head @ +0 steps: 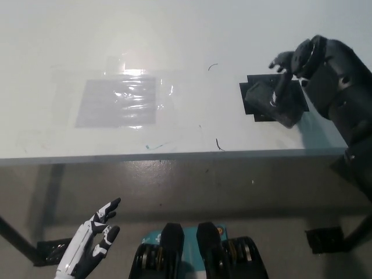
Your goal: A whiteboard eraser is kept on the black marked spot on the table infront of the robot and the robot uses its right hand to swipe it back and forth on the table twice to clean it
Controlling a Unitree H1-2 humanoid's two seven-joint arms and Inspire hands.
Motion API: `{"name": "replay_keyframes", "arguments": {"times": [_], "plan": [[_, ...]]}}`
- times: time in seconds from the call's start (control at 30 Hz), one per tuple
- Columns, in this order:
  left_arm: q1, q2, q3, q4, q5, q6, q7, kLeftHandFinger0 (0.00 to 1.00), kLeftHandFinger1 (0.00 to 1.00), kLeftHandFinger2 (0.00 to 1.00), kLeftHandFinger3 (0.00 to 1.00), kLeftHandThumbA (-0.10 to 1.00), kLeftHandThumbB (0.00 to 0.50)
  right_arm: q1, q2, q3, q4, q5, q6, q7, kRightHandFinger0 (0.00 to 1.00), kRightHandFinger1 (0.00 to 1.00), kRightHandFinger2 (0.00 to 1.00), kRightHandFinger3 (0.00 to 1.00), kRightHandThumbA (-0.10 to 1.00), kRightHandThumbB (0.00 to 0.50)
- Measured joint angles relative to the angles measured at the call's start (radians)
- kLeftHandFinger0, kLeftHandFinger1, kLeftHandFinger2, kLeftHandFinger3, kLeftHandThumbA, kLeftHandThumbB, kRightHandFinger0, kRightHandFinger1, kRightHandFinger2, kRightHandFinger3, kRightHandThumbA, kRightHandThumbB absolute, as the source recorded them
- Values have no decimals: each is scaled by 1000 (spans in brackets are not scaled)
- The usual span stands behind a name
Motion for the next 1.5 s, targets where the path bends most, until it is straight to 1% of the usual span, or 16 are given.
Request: {"name": "replay_keyframes", "arguments": {"times": [0.23,0.3,0.37,0.4,0.43,0.47,0.53,0.6,0.67,0.7,0.83,1.0,1.37,1.4,1.43,1.5], "plan": [[-1,1,0,0,0,0,0,1000,1000,1000,1000,873,460,40,-11,13,8,-7,27,-2,1000,1000,1000,1000,1000,244],[-1,1,0,0,0,-1,0,1000,1000,1000,1000,875,461,44,-19,5,6,-4,23,0,1000,1000,1000,1000,1000,330],[-1,1,0,0,1,-1,0,1000,1000,1000,1000,863,465,46,-20,1,5,-4,22,-7,1000,1000,1000,1000,734,381],[-1,1,0,0,1,0,0,1000,1000,1000,1000,863,464,52,-19,-2,2,-4,23,-44,843,962,971,1000,491,202],[-1,0,0,0,1,1,0,1000,1000,1000,1000,862,464,56,-18,-3,-1,-4,23,-60,486,602,694,1000,259,199],[-1,0,0,0,1,1,0,1000,1000,1000,1000,861,463,60,-18,-6,-4,-4,23,-80,330,413,528,1000,179,166],[-1,0,0,1,1,1,0,1000,1000,1000,1000,858,464,69,-17,-11,-10,-4,21,-125,177,241,392,985,126,151],[-1,0,0,1,1,1,0,1000,1000,1000,1000,842,466,75,-17,-15,-11,-5,20,-168,120,174,318,835,156,169],[-1,-1,0,2,1,1,0,1000,1000,1000,1000,837,467,82,-17,-19,-14,-5,16,-213,16,103,275,901,108,183],[-2,-1,0,2,1,1,0,1000,1000,1000,1000,833,473,85,-17,-22,-15,-5,15,-228,1,11,195,879,104,182],[-3,0,0,1,1,1,0,1000,1000,1000,1000,821,484,103,-16,-35,-20,-5,9,-296,0,39,223,953,68,205],[-5,0,0,1,1,4,0,1000,1000,1000,1000,806,484,119,-17,-53,-22,-5,-3,-377,0,0,118,836,0,208],[-23,5,-1,-9,4,11,-5,1000,1000,1000,1000,802,487,118,-22,-75,-37,-6,-21,-528,0,0,174,925,53,188],[-23,6,-1,-10,4,12,-5,1000,1000,1000,1000,799,486,118,-22,-73,-36,-7,-21,-529,0,28,211,903,64,200],[-23,8,-1,-11,5,14,-7,1000,1000,1000,1000,798,485,119,-21,-68,-36,-7,-22,-529,0,7,177,841,74,278],[-23,10,0,-14,6,18,-10,1000,1000,1000,1000,798,482,119,-20,-52,-36,-11,-24,-529,0,0,168,921,30,203]]}}
